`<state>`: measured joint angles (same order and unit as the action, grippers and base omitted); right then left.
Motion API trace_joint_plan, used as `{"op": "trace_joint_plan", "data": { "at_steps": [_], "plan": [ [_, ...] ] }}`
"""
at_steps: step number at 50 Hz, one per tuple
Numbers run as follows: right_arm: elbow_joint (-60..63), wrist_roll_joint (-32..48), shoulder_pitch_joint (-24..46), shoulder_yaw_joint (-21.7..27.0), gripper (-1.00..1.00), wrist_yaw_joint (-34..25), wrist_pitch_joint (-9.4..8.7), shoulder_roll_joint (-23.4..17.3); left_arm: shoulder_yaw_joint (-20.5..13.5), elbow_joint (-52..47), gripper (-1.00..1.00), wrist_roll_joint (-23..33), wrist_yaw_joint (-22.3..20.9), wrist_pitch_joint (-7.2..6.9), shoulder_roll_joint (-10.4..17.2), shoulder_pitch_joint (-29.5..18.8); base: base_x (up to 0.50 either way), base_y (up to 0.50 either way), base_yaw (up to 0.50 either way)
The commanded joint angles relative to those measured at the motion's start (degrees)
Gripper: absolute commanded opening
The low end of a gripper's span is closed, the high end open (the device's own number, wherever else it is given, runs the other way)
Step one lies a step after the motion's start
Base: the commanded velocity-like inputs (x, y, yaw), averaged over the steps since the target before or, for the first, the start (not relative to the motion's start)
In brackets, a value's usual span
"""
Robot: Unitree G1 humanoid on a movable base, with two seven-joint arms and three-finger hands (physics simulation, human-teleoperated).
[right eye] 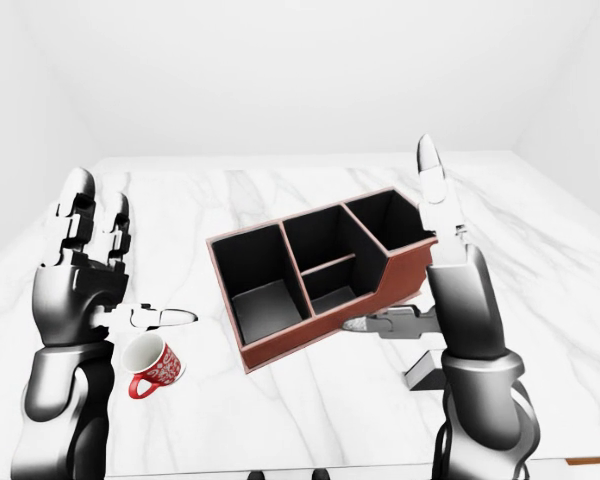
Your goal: Pick up the book and place it in the back compartment of the caddy.
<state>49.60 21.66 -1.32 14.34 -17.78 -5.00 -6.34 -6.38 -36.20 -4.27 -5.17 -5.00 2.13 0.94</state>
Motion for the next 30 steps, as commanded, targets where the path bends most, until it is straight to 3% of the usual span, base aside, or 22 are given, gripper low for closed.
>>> {"op": "trace_joint_plan", "data": {
  "at_steps": [1, 30],
  "plan": [
    [0.6, 7.7, -0.5, 3.5, 1.00, -5.4, 0.00, -1.2, -0.1, 0.0, 1.00, 0.0, 0.0, 0.00, 0.0, -0.1, 0.00, 0.00, 0.00],
    [-2.2, 19.8, -3.9, 8.2, 1.00, -13.3, 0.00, -0.1, 0.3, 1.7, 1.00, 0.5, -0.1, 0.00, 0.0, 0.2, 0.00, 0.00, 0.00]
  ]
}}
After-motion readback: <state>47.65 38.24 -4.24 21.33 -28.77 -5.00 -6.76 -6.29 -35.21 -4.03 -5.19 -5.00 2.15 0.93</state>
